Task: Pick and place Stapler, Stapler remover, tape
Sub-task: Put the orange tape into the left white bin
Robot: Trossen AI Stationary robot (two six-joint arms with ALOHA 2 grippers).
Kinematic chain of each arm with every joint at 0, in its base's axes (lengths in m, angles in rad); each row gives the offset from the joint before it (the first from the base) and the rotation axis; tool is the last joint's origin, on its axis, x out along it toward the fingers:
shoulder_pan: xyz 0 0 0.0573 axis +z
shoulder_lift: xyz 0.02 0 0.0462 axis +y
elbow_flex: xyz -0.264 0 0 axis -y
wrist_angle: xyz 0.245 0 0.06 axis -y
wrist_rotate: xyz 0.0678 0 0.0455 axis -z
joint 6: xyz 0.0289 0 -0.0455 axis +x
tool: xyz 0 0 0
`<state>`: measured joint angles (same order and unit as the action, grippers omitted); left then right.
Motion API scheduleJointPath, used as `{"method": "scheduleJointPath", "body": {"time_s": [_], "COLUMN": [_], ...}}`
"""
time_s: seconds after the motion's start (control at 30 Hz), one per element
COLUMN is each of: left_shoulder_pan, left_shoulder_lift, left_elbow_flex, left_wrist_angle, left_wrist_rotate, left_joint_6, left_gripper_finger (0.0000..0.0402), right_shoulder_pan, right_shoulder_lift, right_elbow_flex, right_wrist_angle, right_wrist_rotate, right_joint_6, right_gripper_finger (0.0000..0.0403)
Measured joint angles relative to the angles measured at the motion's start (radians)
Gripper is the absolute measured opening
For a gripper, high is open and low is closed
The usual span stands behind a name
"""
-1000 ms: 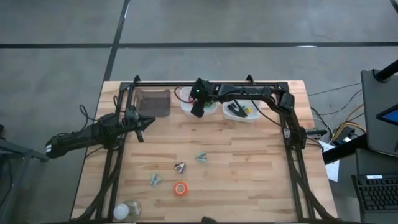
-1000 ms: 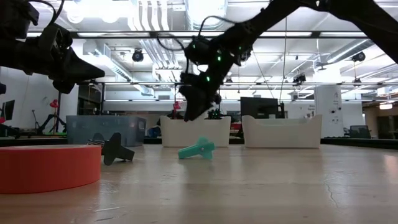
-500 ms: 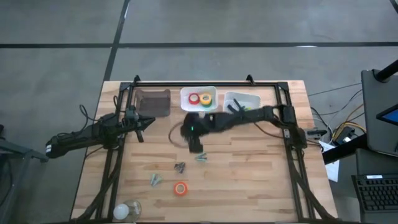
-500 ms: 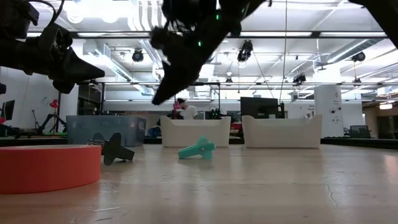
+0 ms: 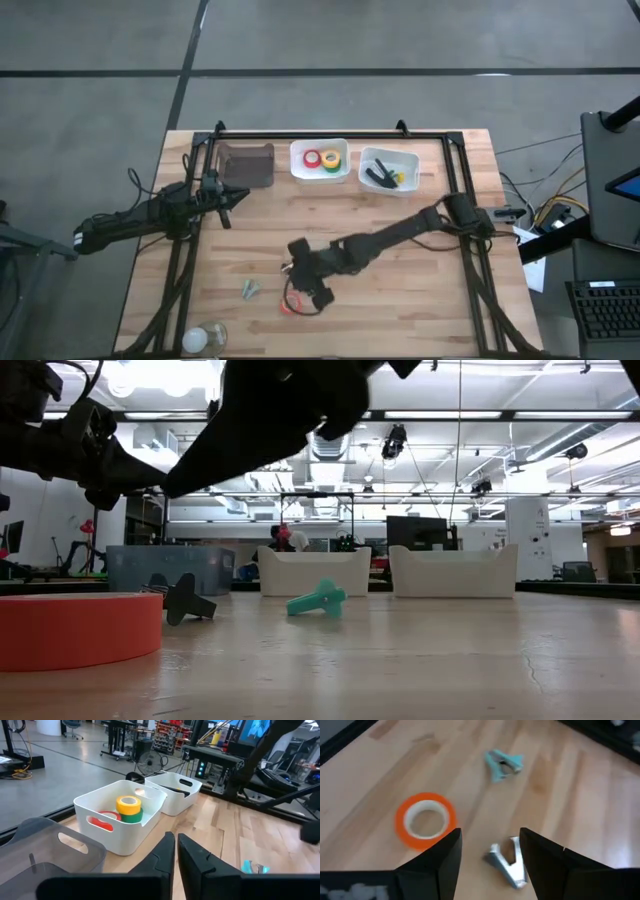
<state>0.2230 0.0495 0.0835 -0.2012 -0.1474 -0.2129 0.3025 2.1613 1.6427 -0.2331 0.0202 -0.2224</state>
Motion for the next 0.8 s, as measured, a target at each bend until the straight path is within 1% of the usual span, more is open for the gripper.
{"method": "scheduleJointPath", "body": {"time_s": [0.13, 0.2, 0.33, 0.4, 0.5, 0.6, 0.8], "left_shoulder_pan": [0.000, 0.000, 0.000, 0.000, 0.000, 0.000, 0.000], "left_shoulder_lift": [0.000, 0.000, 0.000, 0.000, 0.002, 0.007, 0.011], "left_elbow_flex": [0.000, 0.000, 0.000, 0.000, 0.000, 0.000, 0.000], "left_wrist_angle": [0.000, 0.000, 0.000, 0.000, 0.000, 0.001, 0.000], "left_wrist_rotate": [0.000, 0.000, 0.000, 0.000, 0.000, 0.000, 0.000], "left_joint_6": [0.000, 0.000, 0.000, 0.000, 0.000, 0.000, 0.000], "left_gripper_finger": [0.0025, 0.0024, 0.0024, 0.0025, 0.0025, 0.0023, 0.0026], "right_shoulder_pan": [0.048, 0.065, 0.091, 0.100, 0.106, 0.104, 0.102], "right_shoulder_lift": [0.015, 0.016, 0.031, 0.060, 0.102, 0.129, 0.174], "right_elbow_flex": [-0.001, -0.006, -0.010, -0.007, 0.008, 0.029, 0.071], "right_wrist_angle": [0.004, 0.009, 0.064, 0.133, 0.133, 0.088, 0.095], "right_wrist_rotate": [-0.010, -0.051, -0.071, -0.071, -0.081, -0.080, -0.078], "right_joint_6": [-0.012, -0.021, -0.020, -0.030, -0.040, -0.041, -0.043], "right_gripper_finger": [0.0194, 0.0194, 0.0194, 0.0194, 0.0194, 0.0194, 0.0194]}}
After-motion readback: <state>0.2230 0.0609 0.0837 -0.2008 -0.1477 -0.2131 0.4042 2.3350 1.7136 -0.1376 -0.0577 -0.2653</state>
